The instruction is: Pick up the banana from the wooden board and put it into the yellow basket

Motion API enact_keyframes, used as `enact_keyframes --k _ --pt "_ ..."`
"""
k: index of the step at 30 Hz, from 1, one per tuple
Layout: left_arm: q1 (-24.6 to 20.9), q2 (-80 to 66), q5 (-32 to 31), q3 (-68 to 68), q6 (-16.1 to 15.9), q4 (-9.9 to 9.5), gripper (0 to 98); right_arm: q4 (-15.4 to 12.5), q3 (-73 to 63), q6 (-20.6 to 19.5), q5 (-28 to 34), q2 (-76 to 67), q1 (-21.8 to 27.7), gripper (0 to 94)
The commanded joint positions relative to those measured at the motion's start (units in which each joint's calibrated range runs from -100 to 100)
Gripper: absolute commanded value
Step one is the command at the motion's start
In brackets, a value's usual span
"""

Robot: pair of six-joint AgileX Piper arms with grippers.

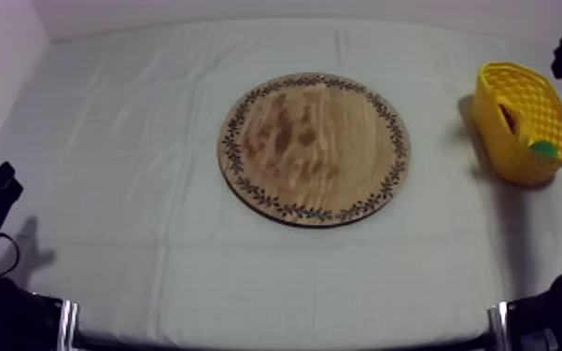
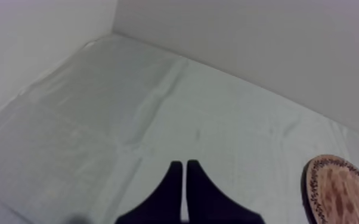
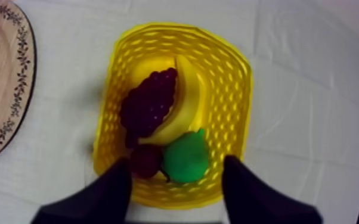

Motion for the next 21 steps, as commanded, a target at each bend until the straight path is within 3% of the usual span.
enact_keyframes --k 1,5,7,13,21 --pt "-0.02 0.02 -0.01 -0.02 0.0 -0.01 0.1 0.11 6.95 -0.8 -2.13 -9.68 -0.7 29.8" --pt "-0.02 0.02 -0.01 -0.02 0.0 -0.01 0.1 0.43 14.76 -2.22 -5.14 -19.27 -2.52 10.3" --pt "-0.02 0.02 -0.01 -0.02 0.0 -0.01 0.1 0.07 18.65 -2.27 -6.55 -23.53 -3.02 5.4" --pt "-0.02 0.02 -0.01 -0.02 0.0 -0.01 0.1 -0.97 30.94 -1.78 -12.65 -35.62 -4.36 1.2" --pt "-0.02 0.02 -0.01 -0.02 0.0 -0.01 0.1 -4.38 46.56 -0.21 -21.09 -50.5 -5.23 0.5"
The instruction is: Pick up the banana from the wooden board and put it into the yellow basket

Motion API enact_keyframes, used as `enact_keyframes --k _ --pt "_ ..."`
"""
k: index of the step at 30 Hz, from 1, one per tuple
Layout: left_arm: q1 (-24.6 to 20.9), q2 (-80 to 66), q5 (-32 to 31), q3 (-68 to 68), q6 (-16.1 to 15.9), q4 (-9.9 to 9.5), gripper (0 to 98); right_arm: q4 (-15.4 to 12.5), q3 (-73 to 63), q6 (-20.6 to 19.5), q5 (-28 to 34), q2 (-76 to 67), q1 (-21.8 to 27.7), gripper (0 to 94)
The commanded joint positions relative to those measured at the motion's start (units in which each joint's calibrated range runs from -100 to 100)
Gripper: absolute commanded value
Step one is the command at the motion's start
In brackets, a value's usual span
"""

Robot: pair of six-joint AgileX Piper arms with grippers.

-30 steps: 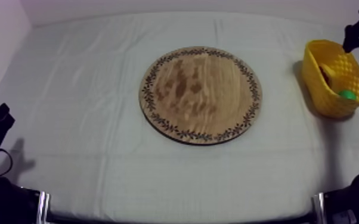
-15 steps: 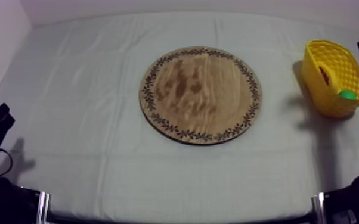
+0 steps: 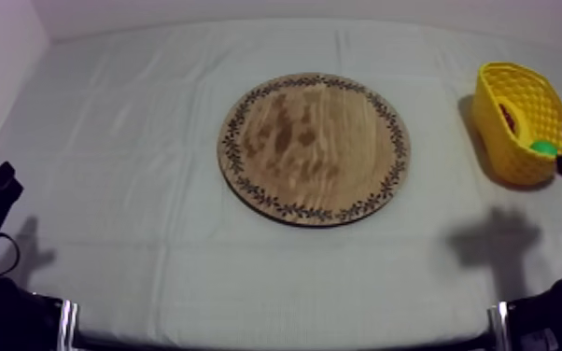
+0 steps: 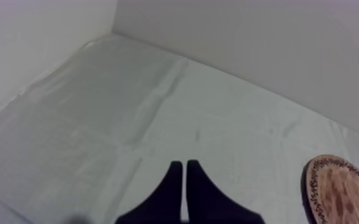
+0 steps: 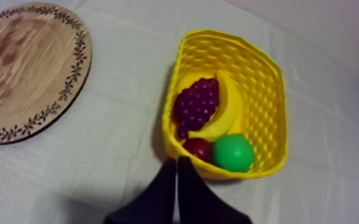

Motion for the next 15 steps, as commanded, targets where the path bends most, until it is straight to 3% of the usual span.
enact_keyframes --k 1,8,11,15 --pt "-0.02 0.02 -0.01 -0.02 0.0 -0.01 0.1 -1.09 7.19 0.64 -3.6 -6.39 -0.12 0.5" --pt "-0.02 0.02 -0.01 -0.02 0.0 -0.01 0.1 -5.56 20.4 1.57 -14.29 -15.26 -1.03 0.5" --pt "-0.02 0.02 -0.01 -0.02 0.0 -0.01 0.1 -5.39 25.37 -0.99 -19.71 -18.08 -2.49 0.5" --pt "-0.02 0.02 -0.01 -0.02 0.01 -0.01 0.1 -5.17 27.23 -4.86 -20.42 -21.94 -4.71 0.5"
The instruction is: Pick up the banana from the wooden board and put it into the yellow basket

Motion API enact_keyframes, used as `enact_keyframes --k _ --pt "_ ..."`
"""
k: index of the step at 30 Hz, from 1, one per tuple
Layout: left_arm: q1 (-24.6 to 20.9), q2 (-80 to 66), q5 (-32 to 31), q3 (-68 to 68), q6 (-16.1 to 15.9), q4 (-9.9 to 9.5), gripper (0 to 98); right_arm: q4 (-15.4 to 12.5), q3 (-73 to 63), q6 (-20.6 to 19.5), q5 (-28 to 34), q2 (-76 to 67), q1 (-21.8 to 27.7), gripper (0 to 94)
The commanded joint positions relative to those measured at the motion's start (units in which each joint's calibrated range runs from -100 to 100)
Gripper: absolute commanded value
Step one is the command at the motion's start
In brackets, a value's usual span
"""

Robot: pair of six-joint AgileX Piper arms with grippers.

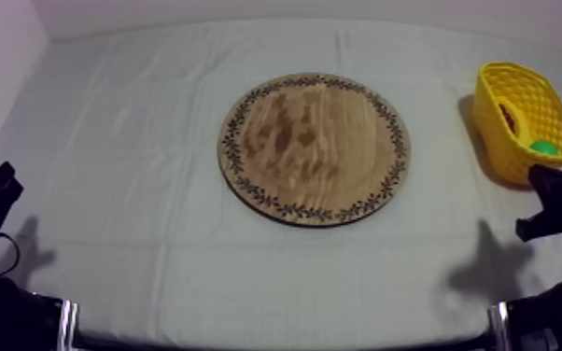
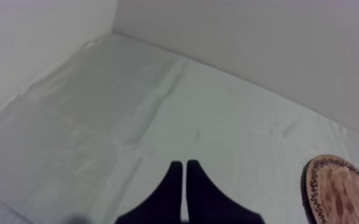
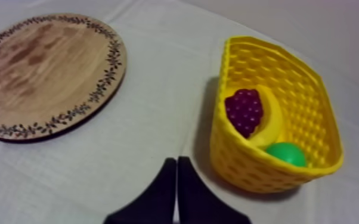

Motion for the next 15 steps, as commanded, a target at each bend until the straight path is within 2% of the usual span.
enact_keyframes --k 1,4,11,15 --pt "-0.02 0.02 -0.01 -0.02 0.0 -0.01 0.1 0.47 0.76 -6.44 0.97 -2.97 -1.28 0.5" --pt "-0.02 0.02 -0.01 -0.02 0.0 -0.01 0.1 1.93 0.96 -9.54 2.4 -6.22 -3.39 0.5" --pt "-0.02 0.02 -0.01 -0.02 0.0 -0.01 0.1 2.75 1.88 -4.11 2.31 -8.73 -6.25 0.5" --pt "-0.02 0.02 -0.01 -0.02 0.0 -0.01 0.1 2.81 1.95 -2.97 2.27 -8.9 -5.88 0.5"
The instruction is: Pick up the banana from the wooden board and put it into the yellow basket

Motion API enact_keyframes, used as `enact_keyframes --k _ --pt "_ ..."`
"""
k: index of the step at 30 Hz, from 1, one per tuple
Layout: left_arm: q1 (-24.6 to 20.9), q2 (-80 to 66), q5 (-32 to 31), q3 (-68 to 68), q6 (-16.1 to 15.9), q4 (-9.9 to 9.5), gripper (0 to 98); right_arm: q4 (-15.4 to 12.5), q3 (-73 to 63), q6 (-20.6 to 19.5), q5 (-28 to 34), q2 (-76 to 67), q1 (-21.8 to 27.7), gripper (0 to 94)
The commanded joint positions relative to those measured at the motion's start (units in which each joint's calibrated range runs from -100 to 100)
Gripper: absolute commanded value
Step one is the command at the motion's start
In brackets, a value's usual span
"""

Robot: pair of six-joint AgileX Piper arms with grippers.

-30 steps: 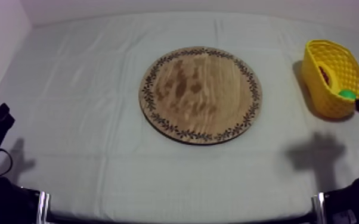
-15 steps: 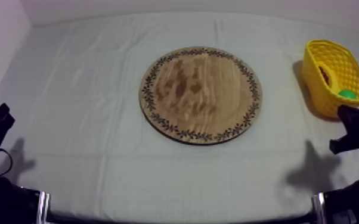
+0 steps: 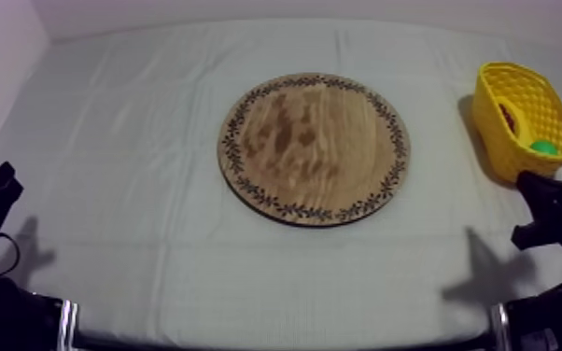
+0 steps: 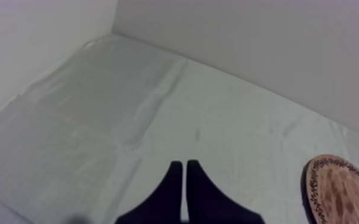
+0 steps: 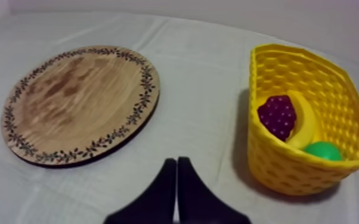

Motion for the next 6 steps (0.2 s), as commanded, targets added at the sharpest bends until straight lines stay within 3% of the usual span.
enact_keyframes --k 1,6 --pt "-0.02 0.02 -0.01 -0.02 0.0 -0.01 0.1 0.0 0.03 5.47 -0.08 -0.05 0.17 0.5" --pt "-0.02 0.02 -0.01 -0.02 0.0 -0.01 0.1 0.01 0.04 5.44 -0.08 -0.08 0.72 0.5"
